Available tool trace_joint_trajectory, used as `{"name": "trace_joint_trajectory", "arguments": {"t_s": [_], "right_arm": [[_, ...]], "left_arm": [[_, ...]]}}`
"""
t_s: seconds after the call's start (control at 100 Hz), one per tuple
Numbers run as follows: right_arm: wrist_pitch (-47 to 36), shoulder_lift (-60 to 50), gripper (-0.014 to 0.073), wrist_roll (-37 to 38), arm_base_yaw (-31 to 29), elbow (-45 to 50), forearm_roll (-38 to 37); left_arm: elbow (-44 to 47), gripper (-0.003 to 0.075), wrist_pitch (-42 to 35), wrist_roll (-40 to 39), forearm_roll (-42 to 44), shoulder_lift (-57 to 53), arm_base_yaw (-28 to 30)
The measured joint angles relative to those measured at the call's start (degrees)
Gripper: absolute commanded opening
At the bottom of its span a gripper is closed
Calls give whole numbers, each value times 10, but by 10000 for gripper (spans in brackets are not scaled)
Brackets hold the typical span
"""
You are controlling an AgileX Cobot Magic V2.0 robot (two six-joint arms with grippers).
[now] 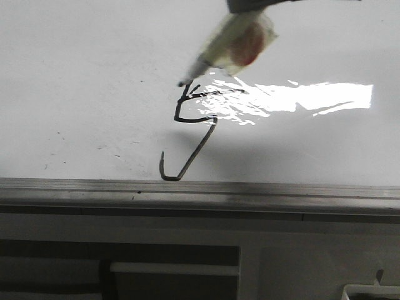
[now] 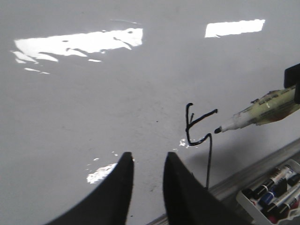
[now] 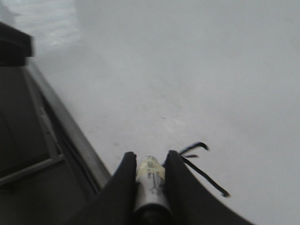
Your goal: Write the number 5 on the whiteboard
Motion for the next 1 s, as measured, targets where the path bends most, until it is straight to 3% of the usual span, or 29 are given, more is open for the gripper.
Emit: {"name": "trace_joint_trajectory", "arguments": {"t_s": [0.05,0.09,0.36,0.74,0.84,1.0], "right_arm": [[29,0,-65,-11,0,0,-2],[44,1,-65,-17,0,0,-5],[107,32,-71,-25,0,-1,-63],[177,36,-71,-30,0,-1,-142],[198,36,-71,-30,0,-1,-146],[201,36,-71,-30,0,-1,-150]], "left_arm": [[-8,444,25,0,18,4,0],[-16,468,46,0,34,12,0],[-114,396,224,0,162,148,0],[-190,380,304,0,205,275,0],[-192,330,315,0,211,288,0],[-192,182,321,0,214,291,0]]}}
